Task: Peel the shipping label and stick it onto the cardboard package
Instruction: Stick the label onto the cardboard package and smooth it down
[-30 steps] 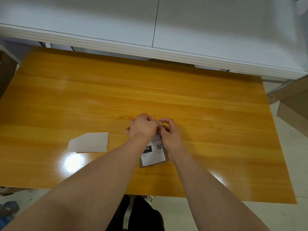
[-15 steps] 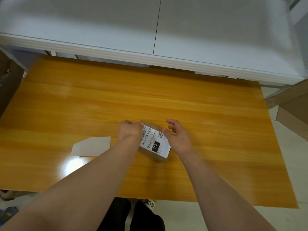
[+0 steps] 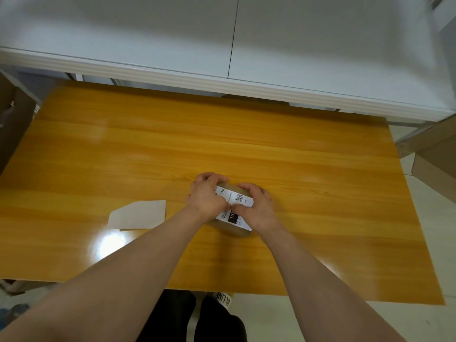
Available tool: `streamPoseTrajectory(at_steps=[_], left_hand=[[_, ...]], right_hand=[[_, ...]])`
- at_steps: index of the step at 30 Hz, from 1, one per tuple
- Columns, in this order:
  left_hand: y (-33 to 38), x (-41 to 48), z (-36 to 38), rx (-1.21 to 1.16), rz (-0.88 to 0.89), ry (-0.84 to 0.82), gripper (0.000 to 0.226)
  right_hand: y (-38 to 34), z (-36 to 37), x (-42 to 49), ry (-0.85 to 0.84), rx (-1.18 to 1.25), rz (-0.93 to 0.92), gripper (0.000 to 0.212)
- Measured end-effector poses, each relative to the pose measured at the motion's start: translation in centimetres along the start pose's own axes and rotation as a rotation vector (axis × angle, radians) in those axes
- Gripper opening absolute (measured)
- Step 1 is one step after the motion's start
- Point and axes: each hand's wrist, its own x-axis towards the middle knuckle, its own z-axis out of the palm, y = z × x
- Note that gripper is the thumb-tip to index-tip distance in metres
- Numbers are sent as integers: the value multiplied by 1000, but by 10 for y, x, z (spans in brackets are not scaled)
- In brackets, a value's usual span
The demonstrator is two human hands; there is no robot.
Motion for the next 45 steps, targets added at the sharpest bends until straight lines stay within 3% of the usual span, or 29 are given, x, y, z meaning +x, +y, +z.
streamPoseTrajectory(at_steps=[8,17,23,29,34,39,45], left_hand=[[-1,4,4,-107,-60,36,59],[1,8,6,-179,-102,100,42],[8,10,6,-212,-161,115,47],[12,14,10,-229,-209,169,32],[17,11,7,-157,-173,125,29],[13,-5,4,249,48,-12,83],[14,-5,15,274,65,-61,74]], right_hand=[[-8,10,1,94,81,96,34],[-10,18,3,152,119,133,28],[-14,23,8,196,132,176,26],[-9,25,15,187,125,172,23],[-14,1,-3,107,391,143,30],[4,-19,-10,-3,473,85,53],[2,-18,-18,-59,448,65,56]])
